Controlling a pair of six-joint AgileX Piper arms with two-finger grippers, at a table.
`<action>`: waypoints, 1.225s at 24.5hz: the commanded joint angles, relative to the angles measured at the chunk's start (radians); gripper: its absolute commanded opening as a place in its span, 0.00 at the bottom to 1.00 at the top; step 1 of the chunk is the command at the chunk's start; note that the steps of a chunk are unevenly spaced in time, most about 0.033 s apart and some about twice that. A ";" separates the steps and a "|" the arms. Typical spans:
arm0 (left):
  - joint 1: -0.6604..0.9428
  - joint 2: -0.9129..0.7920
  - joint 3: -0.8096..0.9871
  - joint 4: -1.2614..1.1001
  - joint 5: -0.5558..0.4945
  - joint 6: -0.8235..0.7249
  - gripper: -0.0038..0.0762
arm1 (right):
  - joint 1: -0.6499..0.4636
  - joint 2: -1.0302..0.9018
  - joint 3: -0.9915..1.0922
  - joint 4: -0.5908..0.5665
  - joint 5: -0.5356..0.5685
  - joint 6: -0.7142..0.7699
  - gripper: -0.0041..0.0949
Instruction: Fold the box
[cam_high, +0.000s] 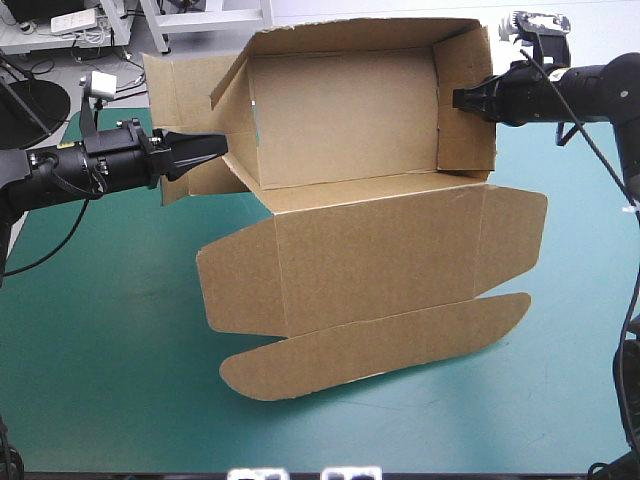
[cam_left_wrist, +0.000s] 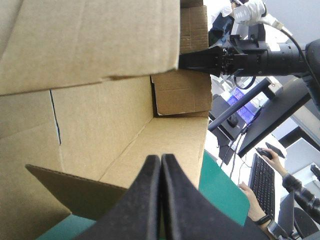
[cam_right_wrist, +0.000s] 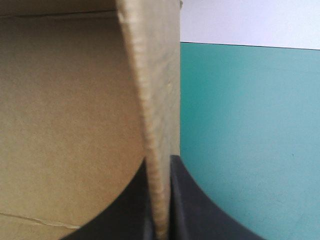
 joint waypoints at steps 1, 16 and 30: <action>-0.005 -0.029 -0.040 -0.069 0.046 -0.005 0.04 | -0.003 -0.042 -0.032 0.075 -0.050 0.010 0.03; 0.349 0.028 -0.240 -0.128 -0.124 -0.007 0.04 | -0.003 -0.045 -0.032 0.056 -0.015 0.038 0.03; 0.301 0.319 -0.242 -0.032 0.059 -0.051 0.04 | -0.003 -0.045 -0.032 0.153 0.004 0.020 0.03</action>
